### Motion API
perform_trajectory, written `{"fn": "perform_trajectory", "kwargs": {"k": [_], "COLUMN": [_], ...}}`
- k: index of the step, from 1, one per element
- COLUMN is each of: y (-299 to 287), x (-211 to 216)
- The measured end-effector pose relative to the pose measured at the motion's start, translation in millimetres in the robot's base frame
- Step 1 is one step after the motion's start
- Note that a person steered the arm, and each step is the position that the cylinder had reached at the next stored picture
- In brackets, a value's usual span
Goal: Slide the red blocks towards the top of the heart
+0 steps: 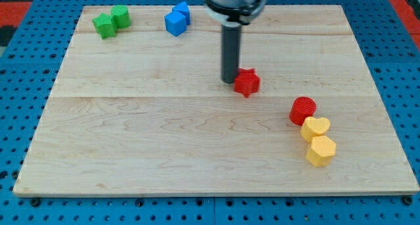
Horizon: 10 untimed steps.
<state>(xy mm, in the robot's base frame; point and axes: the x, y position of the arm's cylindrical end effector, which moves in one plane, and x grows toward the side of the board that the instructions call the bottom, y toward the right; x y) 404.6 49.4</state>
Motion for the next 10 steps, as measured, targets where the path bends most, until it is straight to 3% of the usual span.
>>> {"fn": "perform_trajectory", "kwargs": {"k": [3, 6, 8, 10], "y": [49, 34, 79, -6], "x": [16, 44, 47, 28]}}
